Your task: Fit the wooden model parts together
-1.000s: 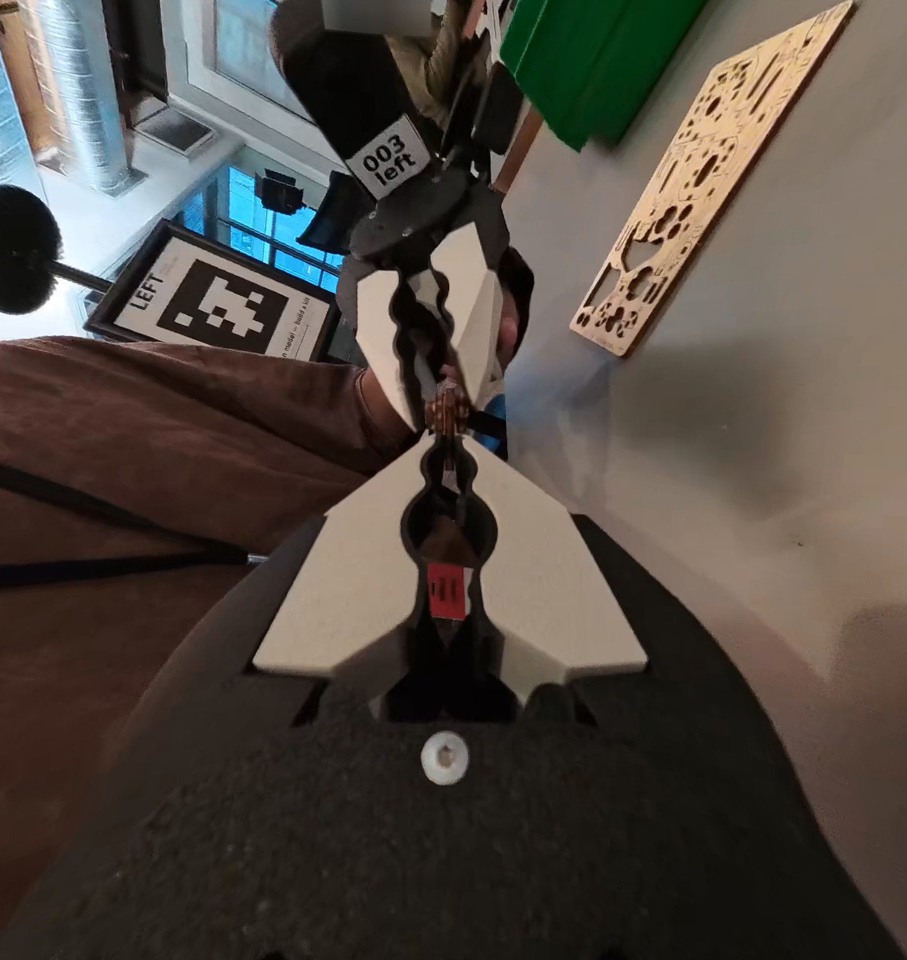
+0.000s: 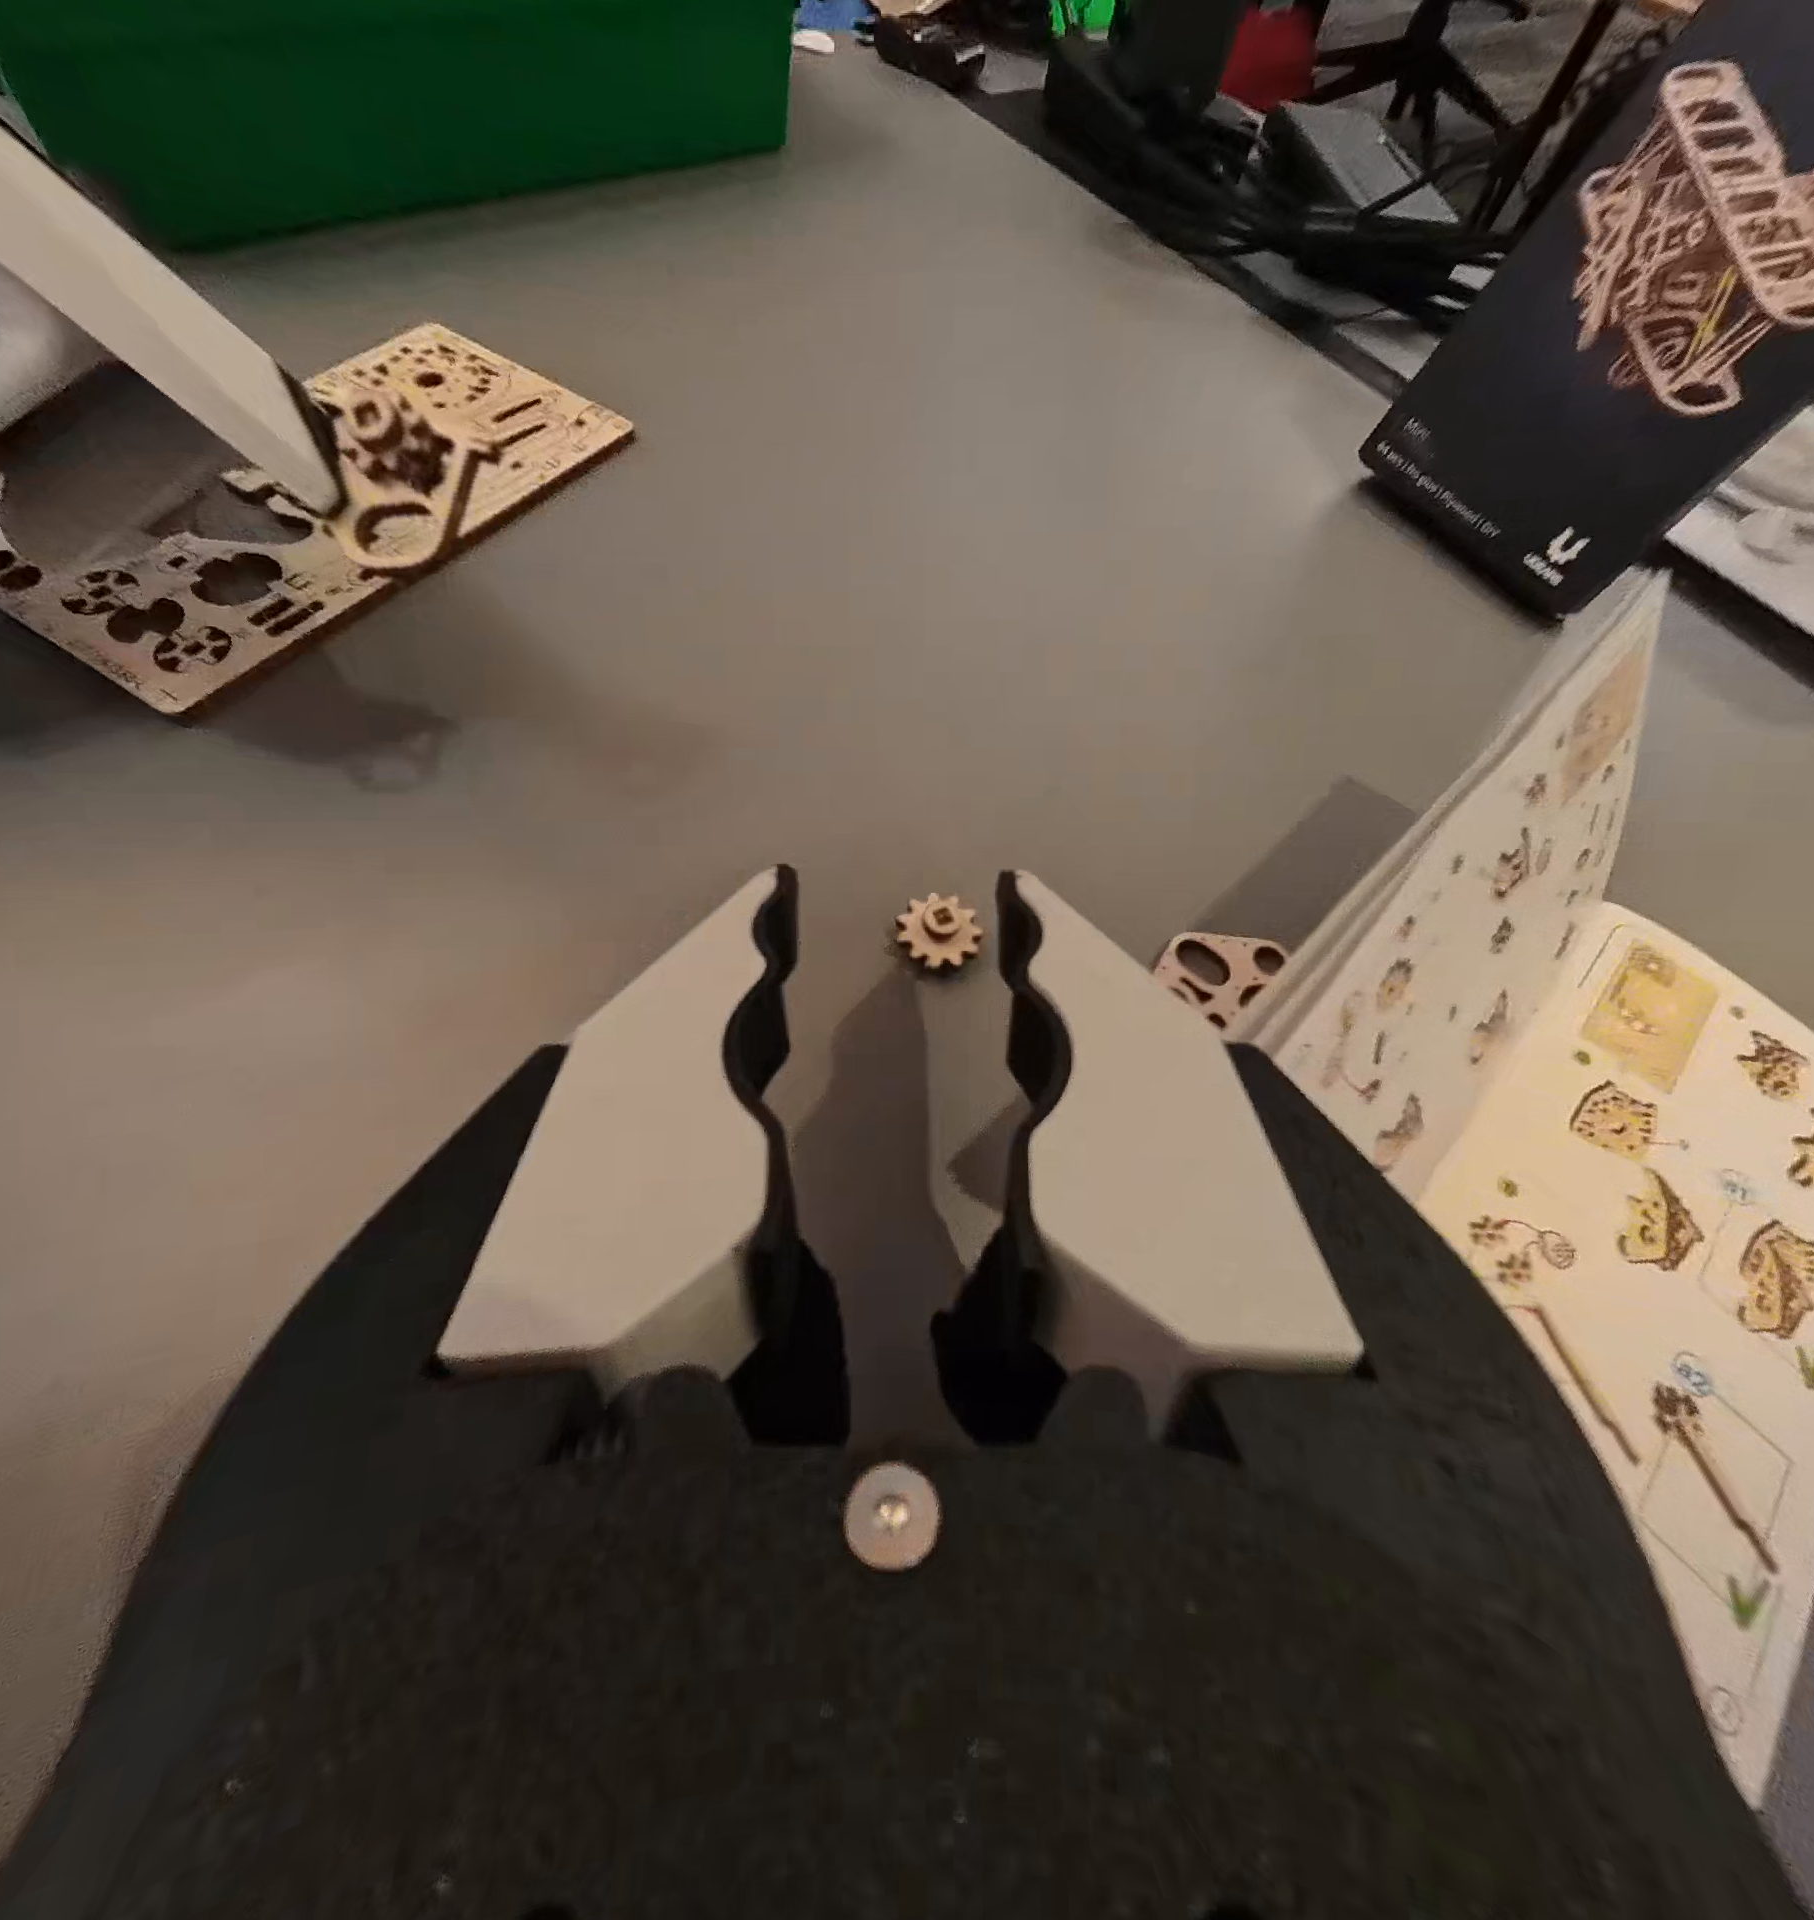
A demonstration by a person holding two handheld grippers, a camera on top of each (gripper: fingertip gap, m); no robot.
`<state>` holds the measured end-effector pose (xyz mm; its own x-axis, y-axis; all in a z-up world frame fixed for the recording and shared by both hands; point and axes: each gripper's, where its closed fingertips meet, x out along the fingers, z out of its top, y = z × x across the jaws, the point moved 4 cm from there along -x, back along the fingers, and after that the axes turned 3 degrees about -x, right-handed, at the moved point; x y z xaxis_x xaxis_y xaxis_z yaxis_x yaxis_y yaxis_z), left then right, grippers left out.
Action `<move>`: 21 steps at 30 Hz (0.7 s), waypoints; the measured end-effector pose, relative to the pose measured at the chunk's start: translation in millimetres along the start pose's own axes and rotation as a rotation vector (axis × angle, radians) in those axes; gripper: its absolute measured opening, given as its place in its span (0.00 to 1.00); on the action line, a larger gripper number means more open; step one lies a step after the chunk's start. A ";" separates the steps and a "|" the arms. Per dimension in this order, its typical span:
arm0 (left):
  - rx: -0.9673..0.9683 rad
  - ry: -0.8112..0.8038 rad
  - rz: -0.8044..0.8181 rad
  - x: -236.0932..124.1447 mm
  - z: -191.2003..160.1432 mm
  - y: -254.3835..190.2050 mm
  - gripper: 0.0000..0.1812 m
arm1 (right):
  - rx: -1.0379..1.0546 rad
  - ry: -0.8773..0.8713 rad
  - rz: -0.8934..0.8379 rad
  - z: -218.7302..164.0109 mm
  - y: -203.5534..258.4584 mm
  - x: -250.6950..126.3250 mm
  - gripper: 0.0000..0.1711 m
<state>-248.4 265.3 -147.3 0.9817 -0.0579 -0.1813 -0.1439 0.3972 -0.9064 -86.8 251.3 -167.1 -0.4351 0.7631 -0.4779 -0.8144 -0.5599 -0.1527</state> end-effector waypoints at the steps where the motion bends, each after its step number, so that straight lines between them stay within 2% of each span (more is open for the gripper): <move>1: 0.004 0.002 0.001 0.0 0.0 -0.3 0.01 | 0.012 0.015 0.009 -1.6 1.3 2.6 0.21; 8: 0.090 0.068 0.028 8.4 -8.6 -6.6 0.01 | 0.055 0.166 -0.016 -16.7 -7.8 20.2 0.22; 12: 0.102 0.072 0.046 10.1 -8.5 -3.8 0.01 | 0.043 0.214 0.003 -20.0 -4.7 26.1 0.11; 14: 0.109 0.061 0.060 9.0 -6.0 -1.2 0.01 | 0.022 0.186 0.004 -15.6 -3.4 24.3 0.11; 16: 0.111 0.042 0.065 7.0 -2.5 -0.6 0.01 | -0.008 0.093 0.030 -0.8 2.2 17.6 0.11; 19: 0.118 -0.003 0.048 4.5 3.1 -5.3 0.01 | 0.000 -0.229 0.216 39.0 26.7 -1.4 0.11; 21: 0.121 -0.040 0.014 4.0 6.3 -12.4 0.01 | 0.093 -0.406 0.309 58.2 35.4 -15.0 0.11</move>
<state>-241.9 265.9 -134.4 0.9843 -0.0161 -0.1757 -0.1436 0.5052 -0.8510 -131.4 238.9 -115.0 -0.7596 0.6406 -0.1119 -0.6469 -0.7620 0.0287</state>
